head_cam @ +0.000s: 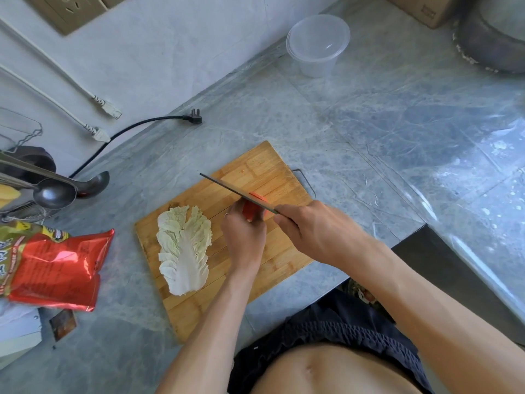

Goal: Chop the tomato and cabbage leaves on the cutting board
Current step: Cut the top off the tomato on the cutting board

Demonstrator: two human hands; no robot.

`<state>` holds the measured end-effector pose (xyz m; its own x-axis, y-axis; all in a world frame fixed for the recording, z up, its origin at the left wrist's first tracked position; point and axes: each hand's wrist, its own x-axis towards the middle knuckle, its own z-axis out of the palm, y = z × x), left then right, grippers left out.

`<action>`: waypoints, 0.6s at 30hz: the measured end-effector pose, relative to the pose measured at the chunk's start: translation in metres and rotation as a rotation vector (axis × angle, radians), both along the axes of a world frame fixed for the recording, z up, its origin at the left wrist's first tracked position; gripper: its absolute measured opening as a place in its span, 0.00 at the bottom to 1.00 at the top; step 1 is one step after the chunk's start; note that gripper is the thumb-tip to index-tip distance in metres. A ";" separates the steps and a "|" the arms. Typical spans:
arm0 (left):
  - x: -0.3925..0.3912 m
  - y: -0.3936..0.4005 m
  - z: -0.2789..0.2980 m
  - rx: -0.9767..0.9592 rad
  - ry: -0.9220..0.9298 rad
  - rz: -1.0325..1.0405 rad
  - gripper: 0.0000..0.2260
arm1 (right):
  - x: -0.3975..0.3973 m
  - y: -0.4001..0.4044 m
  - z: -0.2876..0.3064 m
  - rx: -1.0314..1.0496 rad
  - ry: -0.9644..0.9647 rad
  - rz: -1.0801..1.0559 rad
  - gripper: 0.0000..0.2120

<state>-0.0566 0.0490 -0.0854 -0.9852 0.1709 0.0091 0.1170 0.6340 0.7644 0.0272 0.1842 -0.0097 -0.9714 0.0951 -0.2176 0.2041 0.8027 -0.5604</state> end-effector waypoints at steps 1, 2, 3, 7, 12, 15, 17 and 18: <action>0.001 0.001 0.000 -0.001 -0.001 -0.003 0.05 | 0.001 0.001 -0.001 -0.003 0.002 -0.005 0.17; 0.000 0.001 0.000 -0.003 -0.005 -0.002 0.05 | -0.001 0.002 -0.002 -0.012 0.008 -0.009 0.17; 0.000 0.001 0.000 -0.005 -0.010 0.000 0.05 | -0.004 0.003 -0.003 -0.022 0.016 -0.010 0.17; -0.002 0.002 0.000 -0.006 -0.028 0.013 0.06 | -0.010 0.006 -0.005 -0.061 0.033 0.007 0.17; -0.001 0.002 -0.002 -0.012 -0.015 0.017 0.07 | 0.002 0.010 -0.007 -0.049 0.004 -0.009 0.16; -0.002 0.003 0.000 -0.011 -0.026 0.021 0.07 | -0.009 0.008 -0.011 -0.086 0.019 -0.024 0.15; -0.001 0.004 0.003 0.004 -0.022 0.026 0.07 | -0.014 0.007 -0.012 -0.105 0.006 -0.017 0.16; 0.000 0.004 0.004 0.014 -0.021 0.027 0.07 | -0.012 0.009 -0.012 -0.108 -0.001 -0.014 0.16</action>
